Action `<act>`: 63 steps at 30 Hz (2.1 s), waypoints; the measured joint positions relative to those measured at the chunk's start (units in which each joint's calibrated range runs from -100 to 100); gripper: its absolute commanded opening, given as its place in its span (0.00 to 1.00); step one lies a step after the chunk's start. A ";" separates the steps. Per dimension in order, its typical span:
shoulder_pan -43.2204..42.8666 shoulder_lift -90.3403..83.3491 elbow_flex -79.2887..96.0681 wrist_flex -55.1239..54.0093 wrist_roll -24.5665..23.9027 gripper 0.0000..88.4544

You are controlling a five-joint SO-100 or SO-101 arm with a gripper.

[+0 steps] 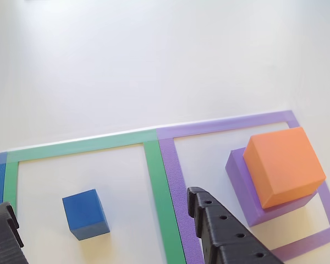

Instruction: Tower of hanoi

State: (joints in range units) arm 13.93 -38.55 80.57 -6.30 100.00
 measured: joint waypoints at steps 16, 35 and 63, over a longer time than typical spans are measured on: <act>0.00 27.74 3.01 -31.98 0.00 0.43; -3.20 44.47 -4.56 -39.95 0.00 0.41; -7.29 49.43 -9.03 -41.47 0.00 0.31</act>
State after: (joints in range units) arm 6.64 10.89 71.54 -47.77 100.00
